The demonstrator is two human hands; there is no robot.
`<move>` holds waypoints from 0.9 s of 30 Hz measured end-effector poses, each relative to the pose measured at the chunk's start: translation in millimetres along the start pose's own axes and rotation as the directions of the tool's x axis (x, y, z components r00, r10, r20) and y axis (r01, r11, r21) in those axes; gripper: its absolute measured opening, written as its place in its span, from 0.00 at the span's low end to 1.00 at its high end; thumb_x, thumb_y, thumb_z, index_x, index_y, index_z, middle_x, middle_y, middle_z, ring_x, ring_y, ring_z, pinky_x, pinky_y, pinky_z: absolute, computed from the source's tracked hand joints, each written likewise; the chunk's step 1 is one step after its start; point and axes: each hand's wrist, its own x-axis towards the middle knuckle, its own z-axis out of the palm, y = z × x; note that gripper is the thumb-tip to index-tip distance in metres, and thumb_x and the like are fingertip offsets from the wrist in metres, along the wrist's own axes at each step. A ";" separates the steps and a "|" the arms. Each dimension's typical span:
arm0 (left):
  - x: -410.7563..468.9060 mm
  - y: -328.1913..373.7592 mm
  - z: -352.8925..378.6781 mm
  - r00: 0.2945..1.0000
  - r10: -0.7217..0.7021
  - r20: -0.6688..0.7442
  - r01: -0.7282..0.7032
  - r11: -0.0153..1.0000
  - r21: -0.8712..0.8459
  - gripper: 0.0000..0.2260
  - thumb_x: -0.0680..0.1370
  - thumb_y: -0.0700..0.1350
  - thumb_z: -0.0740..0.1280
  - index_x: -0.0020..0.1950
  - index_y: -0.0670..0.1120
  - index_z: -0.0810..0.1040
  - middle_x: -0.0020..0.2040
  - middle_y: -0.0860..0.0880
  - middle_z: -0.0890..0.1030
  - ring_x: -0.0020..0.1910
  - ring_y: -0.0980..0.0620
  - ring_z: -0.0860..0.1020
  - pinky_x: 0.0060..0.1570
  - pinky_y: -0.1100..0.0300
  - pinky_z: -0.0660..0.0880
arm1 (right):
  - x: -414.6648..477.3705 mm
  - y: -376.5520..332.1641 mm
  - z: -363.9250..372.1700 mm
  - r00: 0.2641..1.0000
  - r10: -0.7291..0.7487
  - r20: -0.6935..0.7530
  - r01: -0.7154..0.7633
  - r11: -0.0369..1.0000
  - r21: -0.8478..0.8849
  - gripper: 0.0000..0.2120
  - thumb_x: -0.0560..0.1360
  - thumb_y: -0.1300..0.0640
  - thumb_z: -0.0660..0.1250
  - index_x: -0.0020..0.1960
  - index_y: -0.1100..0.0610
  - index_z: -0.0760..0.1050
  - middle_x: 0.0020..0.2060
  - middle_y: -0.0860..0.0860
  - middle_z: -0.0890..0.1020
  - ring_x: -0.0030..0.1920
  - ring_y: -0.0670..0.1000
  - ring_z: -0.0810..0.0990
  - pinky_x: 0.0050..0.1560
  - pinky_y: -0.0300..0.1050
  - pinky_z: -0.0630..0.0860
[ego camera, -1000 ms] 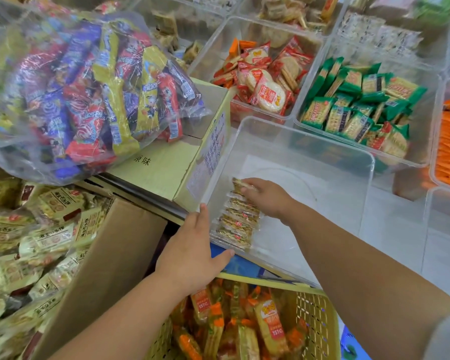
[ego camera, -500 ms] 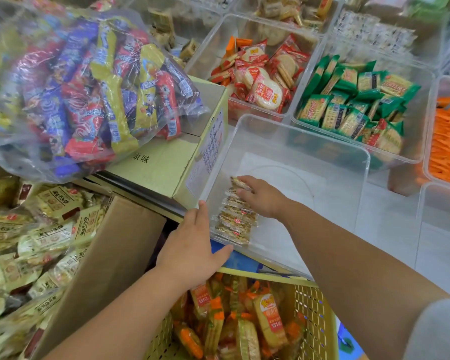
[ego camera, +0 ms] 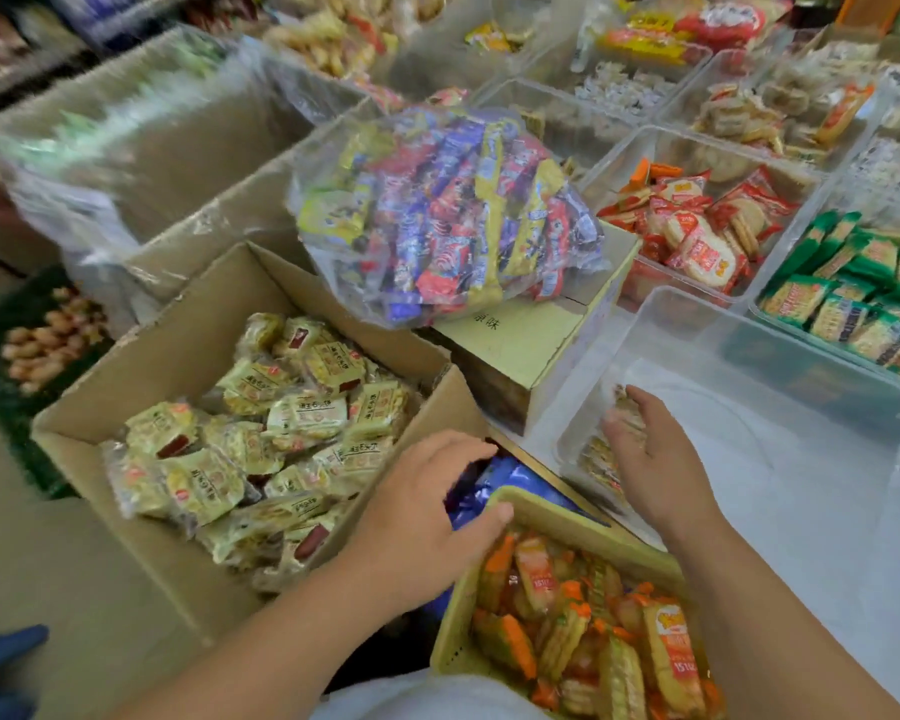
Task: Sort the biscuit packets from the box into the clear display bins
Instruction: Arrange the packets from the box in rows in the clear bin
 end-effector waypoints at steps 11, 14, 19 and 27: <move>-44.3 -189.6 -149.9 0.912 -0.346 -0.219 0.408 0.810 0.420 0.27 0.77 0.63 0.68 0.73 0.53 0.73 0.66 0.49 0.76 0.65 0.46 0.74 0.62 0.49 0.72 | -117.4 -153.1 138.1 0.856 -0.390 0.340 0.466 0.867 -0.177 0.27 0.78 0.30 0.53 0.71 0.42 0.72 0.72 0.42 0.70 0.78 0.47 0.58 0.79 0.51 0.56; -35.2 -240.6 -186.4 0.910 -0.362 -0.202 0.408 0.694 0.593 0.25 0.75 0.69 0.65 0.66 0.57 0.78 0.58 0.51 0.79 0.60 0.46 0.77 0.52 0.51 0.76 | -125.4 -169.5 179.1 0.838 -0.369 0.403 0.501 0.813 -0.297 0.28 0.76 0.29 0.52 0.70 0.40 0.73 0.73 0.39 0.70 0.80 0.49 0.53 0.80 0.51 0.44; -13.6 -279.2 -206.6 0.873 -0.488 0.013 0.376 0.690 0.619 0.26 0.72 0.75 0.60 0.44 0.53 0.78 0.43 0.55 0.80 0.44 0.51 0.78 0.35 0.58 0.71 | -134.4 -173.5 215.9 0.889 -0.282 0.362 0.450 0.687 -0.570 0.24 0.77 0.30 0.53 0.61 0.39 0.79 0.60 0.36 0.80 0.72 0.48 0.69 0.78 0.53 0.36; -6.5 -274.2 -186.9 0.834 -0.482 0.267 0.239 0.753 0.613 0.38 0.68 0.73 0.65 0.72 0.53 0.73 0.64 0.52 0.80 0.60 0.48 0.79 0.48 0.53 0.77 | -136.4 -180.8 221.6 0.923 -0.173 0.344 0.378 0.576 -0.725 0.28 0.75 0.28 0.49 0.62 0.39 0.78 0.56 0.37 0.82 0.65 0.46 0.74 0.75 0.49 0.31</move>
